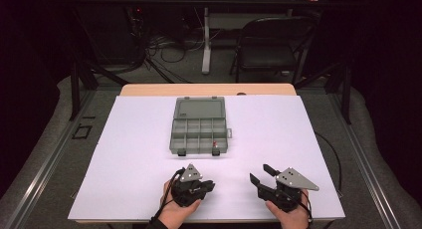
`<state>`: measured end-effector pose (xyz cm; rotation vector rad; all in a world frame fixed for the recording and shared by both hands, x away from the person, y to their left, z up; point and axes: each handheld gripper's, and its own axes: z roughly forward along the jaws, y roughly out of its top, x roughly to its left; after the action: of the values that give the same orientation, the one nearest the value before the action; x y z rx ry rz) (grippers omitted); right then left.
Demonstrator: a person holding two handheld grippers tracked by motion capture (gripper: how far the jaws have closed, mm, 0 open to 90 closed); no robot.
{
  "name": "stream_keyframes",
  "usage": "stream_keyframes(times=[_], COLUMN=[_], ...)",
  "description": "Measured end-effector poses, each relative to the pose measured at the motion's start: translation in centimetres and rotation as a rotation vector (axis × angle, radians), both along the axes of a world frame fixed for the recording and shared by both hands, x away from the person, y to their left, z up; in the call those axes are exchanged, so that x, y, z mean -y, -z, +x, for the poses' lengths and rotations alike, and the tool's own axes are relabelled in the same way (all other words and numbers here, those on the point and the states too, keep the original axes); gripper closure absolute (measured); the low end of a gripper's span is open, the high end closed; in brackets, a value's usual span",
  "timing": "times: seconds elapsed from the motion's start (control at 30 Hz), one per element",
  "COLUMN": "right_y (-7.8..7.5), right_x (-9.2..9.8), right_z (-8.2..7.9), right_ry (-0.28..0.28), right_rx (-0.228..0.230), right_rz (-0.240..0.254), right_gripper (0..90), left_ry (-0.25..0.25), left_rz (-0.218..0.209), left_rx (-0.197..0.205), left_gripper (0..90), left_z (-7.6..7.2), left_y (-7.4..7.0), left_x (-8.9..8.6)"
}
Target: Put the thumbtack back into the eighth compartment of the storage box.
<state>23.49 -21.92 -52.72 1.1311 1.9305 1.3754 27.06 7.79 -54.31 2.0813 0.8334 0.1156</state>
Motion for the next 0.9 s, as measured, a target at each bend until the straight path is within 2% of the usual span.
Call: stream_keyframes(times=[0.17,0.27,0.47,0.73,0.9], right_y=[0.0,0.0,0.0,0.0,0.0], right_x=[0.0,0.0,0.1,0.1,0.1], right_z=[0.0,0.0,0.0,0.0,0.0], right_ry=[0.000,0.002,0.001,0.002,0.002], right_rx=[0.001,-0.002,-0.003,0.000,0.000], right_rz=[-0.003,-0.002,-0.003,-0.002,-0.003], right_gripper=[41.1,41.1,41.1,41.1,41.1], left_ry=[-0.015,-0.023,-0.028,-0.053,-0.070], left_rz=[-0.013,-0.033,-0.026,-0.041,-0.040], left_rx=[0.027,0.024,0.038,0.041,0.039], left_gripper=[83.3,83.3,83.3,83.3,83.3], left_z=[1.0,1.8,3.2,5.4,6.7], left_y=[-1.4,-2.2,-3.7,-5.2,-5.6], left_x=[-0.3,-0.4,-0.3,0.0,0.2])
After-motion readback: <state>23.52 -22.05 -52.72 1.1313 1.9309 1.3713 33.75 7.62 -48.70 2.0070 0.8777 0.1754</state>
